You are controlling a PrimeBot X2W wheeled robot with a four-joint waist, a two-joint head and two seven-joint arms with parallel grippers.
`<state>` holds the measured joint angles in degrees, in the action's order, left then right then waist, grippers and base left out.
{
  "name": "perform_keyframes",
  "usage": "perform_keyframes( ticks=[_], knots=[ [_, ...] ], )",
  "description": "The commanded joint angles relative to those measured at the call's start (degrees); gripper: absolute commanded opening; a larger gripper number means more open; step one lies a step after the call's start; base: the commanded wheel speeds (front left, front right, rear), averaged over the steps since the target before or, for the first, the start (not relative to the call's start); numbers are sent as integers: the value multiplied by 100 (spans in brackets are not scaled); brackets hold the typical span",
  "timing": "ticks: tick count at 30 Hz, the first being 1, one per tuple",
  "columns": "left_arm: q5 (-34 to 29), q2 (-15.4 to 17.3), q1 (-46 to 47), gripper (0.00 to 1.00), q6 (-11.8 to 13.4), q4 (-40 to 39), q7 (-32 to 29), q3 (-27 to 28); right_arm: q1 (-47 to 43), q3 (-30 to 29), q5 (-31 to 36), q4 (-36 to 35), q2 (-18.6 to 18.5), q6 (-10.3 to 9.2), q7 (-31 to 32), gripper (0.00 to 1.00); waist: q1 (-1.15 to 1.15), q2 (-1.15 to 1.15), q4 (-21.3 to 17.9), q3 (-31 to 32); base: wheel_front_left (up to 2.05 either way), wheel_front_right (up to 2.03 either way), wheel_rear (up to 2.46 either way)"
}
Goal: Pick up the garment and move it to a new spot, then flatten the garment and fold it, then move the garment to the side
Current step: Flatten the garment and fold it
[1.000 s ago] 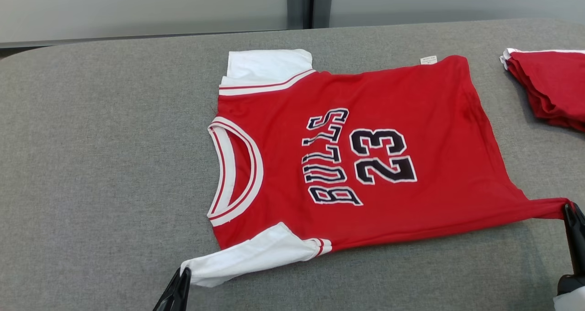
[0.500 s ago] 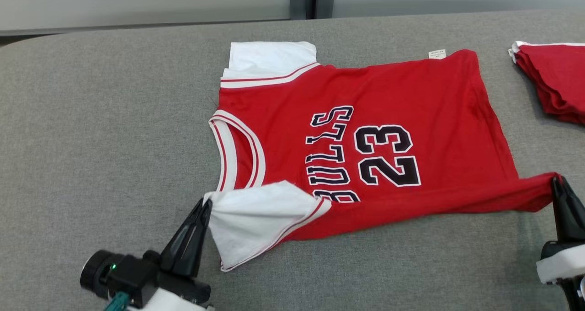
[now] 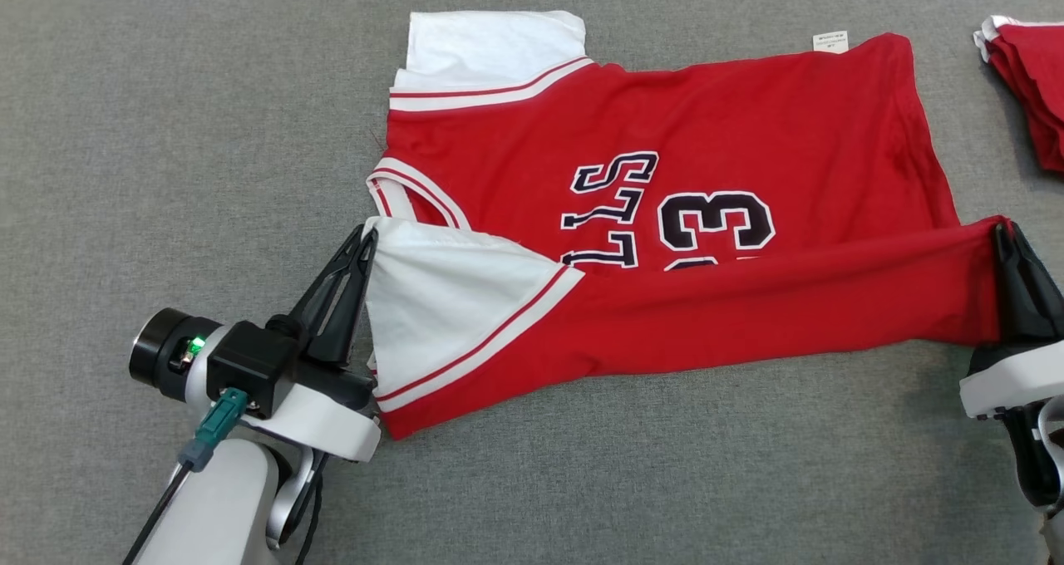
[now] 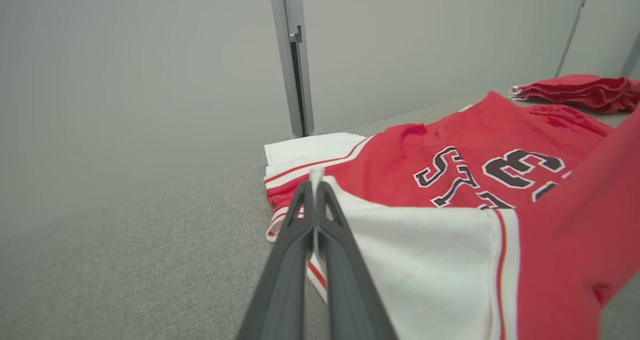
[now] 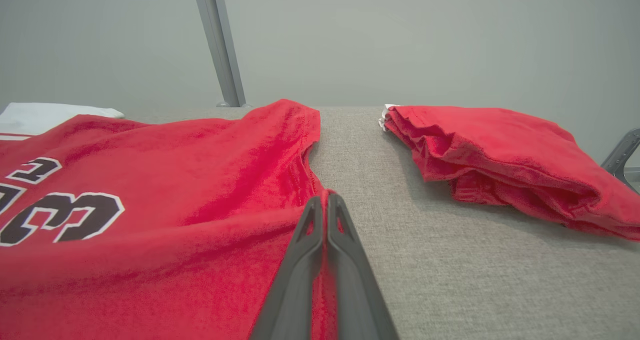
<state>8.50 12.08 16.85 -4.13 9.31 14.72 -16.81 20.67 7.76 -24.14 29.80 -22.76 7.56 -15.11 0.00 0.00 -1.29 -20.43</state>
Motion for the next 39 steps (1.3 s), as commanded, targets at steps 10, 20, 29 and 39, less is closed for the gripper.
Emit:
perform_keyframes(
  ticks=[10,20,29,39],
  knots=[
    [232,-274,-496,100,376,-260,41,506,-432,-980,330,-701,265,-14,-4,100,0,0,-63,176,0,0,0],
    [997,-517,-1966,100,144,-258,-761,277,-1211,-1182,508,-977,490,-14,-4,100,0,0,-91,366,0,0,0],
    [1155,-570,-1835,47,264,-68,-1294,205,-1151,-931,442,-734,519,-14,-4,100,0,0,-45,349,0,0,0],
    [1101,-441,-1694,0,213,-129,-1378,111,-809,-207,-261,217,403,-14,-4,100,0,0,-18,243,0,0,0]
  ],
)
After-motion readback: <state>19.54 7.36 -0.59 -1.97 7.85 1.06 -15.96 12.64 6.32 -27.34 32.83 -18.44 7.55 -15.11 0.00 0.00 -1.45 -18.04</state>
